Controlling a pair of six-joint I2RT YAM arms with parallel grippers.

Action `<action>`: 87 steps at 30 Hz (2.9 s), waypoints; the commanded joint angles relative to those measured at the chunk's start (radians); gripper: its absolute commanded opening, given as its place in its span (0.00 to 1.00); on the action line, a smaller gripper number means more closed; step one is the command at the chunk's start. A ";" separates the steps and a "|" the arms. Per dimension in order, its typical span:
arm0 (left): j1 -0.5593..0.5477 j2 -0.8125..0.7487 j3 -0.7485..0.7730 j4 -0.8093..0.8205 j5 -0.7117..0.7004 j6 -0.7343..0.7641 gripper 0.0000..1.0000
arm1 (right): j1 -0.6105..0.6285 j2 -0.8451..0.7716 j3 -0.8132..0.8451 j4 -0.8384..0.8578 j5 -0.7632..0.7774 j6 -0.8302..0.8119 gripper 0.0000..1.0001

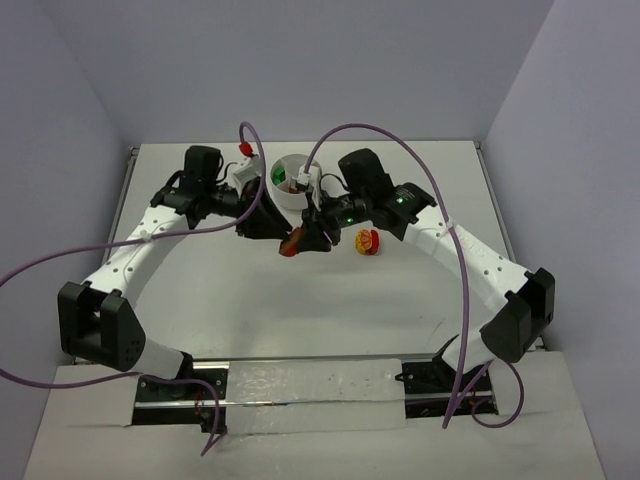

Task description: Sort the legos into containers by color

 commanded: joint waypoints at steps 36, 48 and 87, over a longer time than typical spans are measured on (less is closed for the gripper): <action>0.005 0.214 0.304 -0.899 0.100 0.828 0.99 | 0.006 0.025 0.091 -0.155 -0.023 0.027 0.00; -0.014 0.109 0.214 -0.368 -0.074 0.163 0.99 | 0.005 0.019 0.086 -0.159 -0.012 0.034 0.00; -0.123 -0.078 0.006 -0.051 -0.124 -0.059 0.75 | 0.001 -0.028 0.101 -0.178 -0.124 0.041 0.00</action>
